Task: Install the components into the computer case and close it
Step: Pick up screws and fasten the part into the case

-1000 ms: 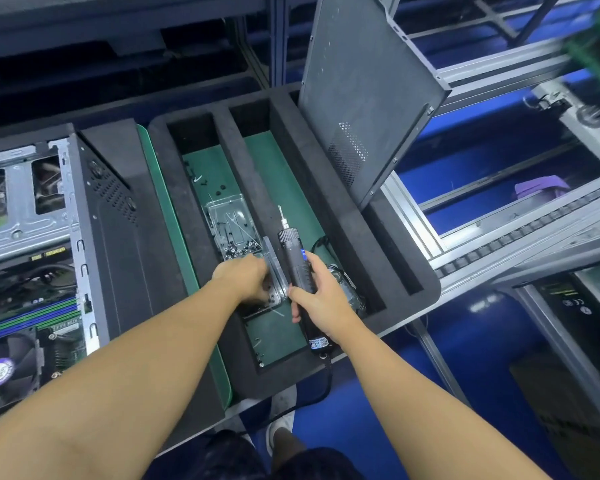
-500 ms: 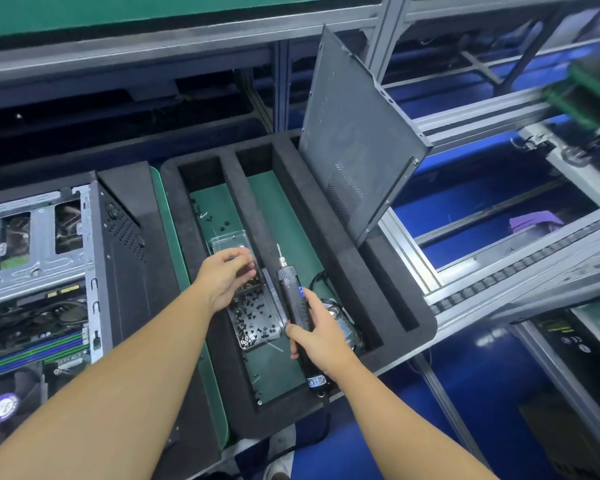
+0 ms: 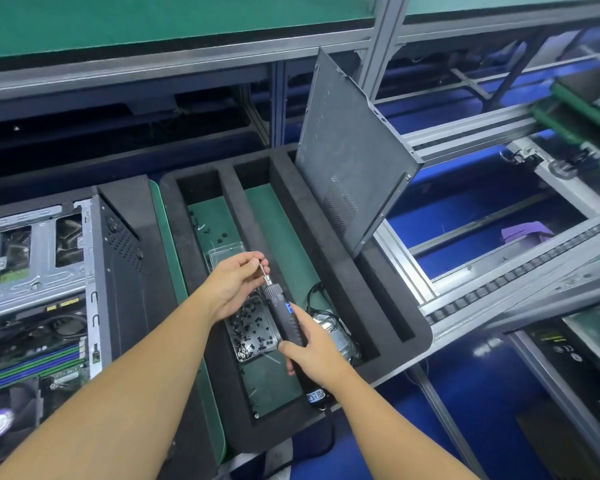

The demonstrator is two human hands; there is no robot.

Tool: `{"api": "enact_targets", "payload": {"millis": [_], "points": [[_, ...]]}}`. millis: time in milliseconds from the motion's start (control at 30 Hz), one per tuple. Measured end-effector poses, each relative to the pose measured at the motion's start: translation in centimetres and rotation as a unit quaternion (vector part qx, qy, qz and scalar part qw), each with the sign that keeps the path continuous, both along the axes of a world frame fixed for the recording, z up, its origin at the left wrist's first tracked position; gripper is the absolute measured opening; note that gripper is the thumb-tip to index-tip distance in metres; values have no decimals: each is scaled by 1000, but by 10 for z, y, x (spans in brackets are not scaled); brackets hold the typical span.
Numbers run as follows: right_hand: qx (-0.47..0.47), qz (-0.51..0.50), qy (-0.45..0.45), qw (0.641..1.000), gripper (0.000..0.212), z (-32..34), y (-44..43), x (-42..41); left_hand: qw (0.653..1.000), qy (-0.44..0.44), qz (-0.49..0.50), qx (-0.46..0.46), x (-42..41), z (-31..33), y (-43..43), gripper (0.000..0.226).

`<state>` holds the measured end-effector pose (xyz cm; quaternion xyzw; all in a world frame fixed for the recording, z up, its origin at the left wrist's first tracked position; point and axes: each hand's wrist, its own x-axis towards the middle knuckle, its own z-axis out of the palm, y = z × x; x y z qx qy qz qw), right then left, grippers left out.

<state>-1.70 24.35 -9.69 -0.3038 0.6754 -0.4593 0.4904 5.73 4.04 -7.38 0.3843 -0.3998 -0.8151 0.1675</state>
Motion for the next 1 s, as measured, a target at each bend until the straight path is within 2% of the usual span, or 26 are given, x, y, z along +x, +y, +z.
{"api": "enact_targets", "payload": {"millis": [400, 633, 1000], "points": [[-3, -14, -31, 999, 67, 0, 0, -2, 998, -18, -21, -51, 2, 0, -4, 24], [7, -13, -32, 999, 67, 0, -1, -2, 981, -45, -65, -176, 1, 5, -7, 22], [15, -26, -53, 998, 68, 0, 0, -4, 955, -94, -91, -268, -2, 8, -7, 25]]}}
